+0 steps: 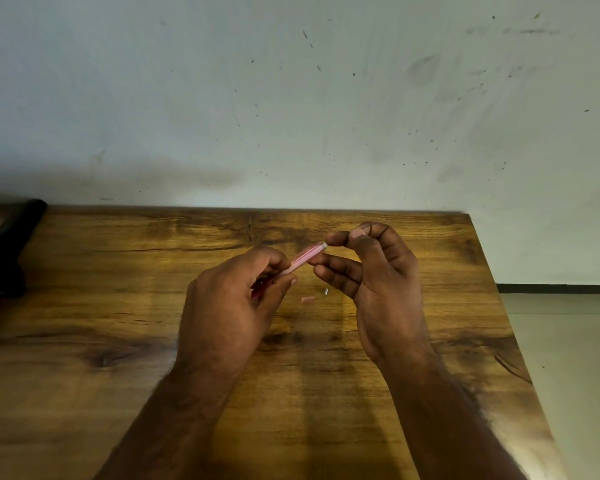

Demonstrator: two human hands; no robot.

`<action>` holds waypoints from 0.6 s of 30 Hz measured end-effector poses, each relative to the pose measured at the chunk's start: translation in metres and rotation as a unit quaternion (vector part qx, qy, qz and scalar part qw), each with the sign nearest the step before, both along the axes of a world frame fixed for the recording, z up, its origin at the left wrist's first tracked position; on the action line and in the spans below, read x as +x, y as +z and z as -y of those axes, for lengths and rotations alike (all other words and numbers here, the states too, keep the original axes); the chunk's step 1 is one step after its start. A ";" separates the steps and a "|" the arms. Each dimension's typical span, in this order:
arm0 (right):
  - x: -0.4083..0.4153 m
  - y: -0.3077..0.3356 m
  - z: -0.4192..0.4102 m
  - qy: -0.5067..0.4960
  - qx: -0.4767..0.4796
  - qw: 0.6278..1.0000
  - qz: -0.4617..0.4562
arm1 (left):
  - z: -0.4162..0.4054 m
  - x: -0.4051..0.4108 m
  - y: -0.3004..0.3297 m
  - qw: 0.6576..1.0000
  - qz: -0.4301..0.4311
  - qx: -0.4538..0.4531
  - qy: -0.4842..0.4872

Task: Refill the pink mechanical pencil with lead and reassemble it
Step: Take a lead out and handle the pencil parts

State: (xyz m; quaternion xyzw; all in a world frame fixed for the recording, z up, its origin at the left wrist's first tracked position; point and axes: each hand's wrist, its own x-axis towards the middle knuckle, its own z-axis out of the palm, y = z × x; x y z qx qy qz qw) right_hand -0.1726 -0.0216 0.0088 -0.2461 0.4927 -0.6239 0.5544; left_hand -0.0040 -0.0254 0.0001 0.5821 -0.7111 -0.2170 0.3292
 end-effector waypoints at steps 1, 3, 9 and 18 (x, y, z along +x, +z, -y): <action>0.000 -0.001 0.000 0.001 -0.002 1.000 -0.002 | 0.000 0.000 0.000 1.000 0.002 -0.002 -0.001; 0.000 -0.002 0.001 0.004 -0.006 1.000 -0.003 | 0.002 0.001 0.000 1.000 0.005 -0.004 0.000; 0.002 -0.005 0.001 0.011 -0.008 0.999 -0.032 | 0.001 0.002 -0.001 1.000 0.002 -0.002 -0.002; 0.004 -0.012 0.002 0.024 0.004 0.998 -0.054 | 0.002 0.002 -0.003 1.000 0.000 -0.009 -0.003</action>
